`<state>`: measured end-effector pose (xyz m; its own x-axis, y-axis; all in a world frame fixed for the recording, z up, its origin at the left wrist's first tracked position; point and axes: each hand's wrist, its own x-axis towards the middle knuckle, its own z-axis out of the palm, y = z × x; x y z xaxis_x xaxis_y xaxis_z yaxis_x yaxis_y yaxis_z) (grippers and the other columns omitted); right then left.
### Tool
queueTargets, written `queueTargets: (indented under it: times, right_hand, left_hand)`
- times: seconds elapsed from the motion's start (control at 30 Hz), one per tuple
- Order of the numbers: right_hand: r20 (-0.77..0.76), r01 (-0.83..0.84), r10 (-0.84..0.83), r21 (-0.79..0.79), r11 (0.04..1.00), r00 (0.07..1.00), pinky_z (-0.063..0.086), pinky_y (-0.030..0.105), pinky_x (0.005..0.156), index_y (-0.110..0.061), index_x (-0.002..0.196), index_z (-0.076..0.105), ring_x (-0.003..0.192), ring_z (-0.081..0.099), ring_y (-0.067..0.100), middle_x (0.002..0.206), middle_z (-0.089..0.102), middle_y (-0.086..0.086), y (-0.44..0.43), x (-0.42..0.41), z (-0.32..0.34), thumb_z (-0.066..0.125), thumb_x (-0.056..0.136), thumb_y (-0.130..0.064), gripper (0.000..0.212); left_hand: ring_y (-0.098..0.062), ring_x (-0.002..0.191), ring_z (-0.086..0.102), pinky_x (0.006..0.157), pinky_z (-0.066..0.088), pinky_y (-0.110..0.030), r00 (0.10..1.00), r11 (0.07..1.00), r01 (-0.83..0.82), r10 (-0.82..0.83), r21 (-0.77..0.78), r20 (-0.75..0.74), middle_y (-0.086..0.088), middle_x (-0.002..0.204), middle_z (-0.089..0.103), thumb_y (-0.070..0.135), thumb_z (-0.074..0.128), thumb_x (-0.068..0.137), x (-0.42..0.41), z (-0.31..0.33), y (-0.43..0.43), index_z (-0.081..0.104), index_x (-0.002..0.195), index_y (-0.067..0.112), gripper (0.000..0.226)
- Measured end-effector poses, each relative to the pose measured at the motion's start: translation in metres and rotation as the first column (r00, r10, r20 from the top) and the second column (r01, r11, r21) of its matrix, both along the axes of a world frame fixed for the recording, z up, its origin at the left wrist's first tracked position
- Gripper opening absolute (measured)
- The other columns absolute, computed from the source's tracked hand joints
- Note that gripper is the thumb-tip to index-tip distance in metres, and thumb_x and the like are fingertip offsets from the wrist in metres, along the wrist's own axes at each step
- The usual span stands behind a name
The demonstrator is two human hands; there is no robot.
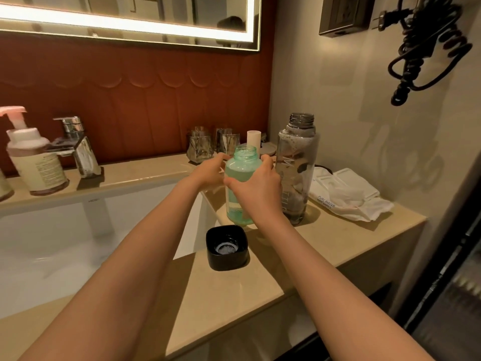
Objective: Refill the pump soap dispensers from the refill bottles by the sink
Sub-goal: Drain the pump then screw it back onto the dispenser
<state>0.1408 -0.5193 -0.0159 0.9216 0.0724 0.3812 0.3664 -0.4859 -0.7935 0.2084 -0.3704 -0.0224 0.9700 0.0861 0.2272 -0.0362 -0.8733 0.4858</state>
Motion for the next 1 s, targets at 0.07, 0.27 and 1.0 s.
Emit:
queueTargets:
  times: [0.07,0.27,1.0]
  right_hand:
    - [-0.007,-0.010,0.010,-0.007,1.000,1.000,0.042,0.033,0.097,-0.010,0.146,0.022,0.126,0.043,0.024,0.139,0.043,0.009,-0.002,-0.001,0.002,0.074,0.078,-0.032,0.088]
    - [-0.061,-0.041,0.042,0.012,0.999,0.997,0.042,0.034,0.096,-0.012,0.142,0.027,0.125,0.045,0.024,0.138,0.044,0.008,-0.005,-0.003,0.006,0.076,0.077,-0.030,0.084]
    - [-0.130,-0.082,0.072,-0.075,0.994,0.989,0.042,0.036,0.096,-0.010,0.139,0.030,0.124,0.047,0.027,0.136,0.048,0.010,-0.007,0.000,0.019,0.079,0.074,-0.031,0.084]
  left_hand:
    - [-0.023,0.119,0.050,0.099,0.041,-0.034,1.000,0.999,-0.008,0.008,-0.035,0.015,-0.009,0.134,0.050,0.020,0.072,0.079,-0.016,0.006,0.008,0.037,0.136,0.012,0.067]
    - [-0.021,0.119,0.051,0.097,0.032,-0.037,0.972,0.986,-0.159,0.146,0.057,0.186,0.001,0.127,0.056,0.033,0.076,0.074,-0.063,0.037,0.044,0.039,0.134,0.023,0.071]
    - [-0.017,0.124,0.039,0.098,0.019,-0.032,0.929,0.833,-0.148,-0.068,0.533,0.364,0.005,0.133,0.050,0.015,0.068,0.082,-0.135,0.119,0.042,0.045,0.128,0.029,0.053]
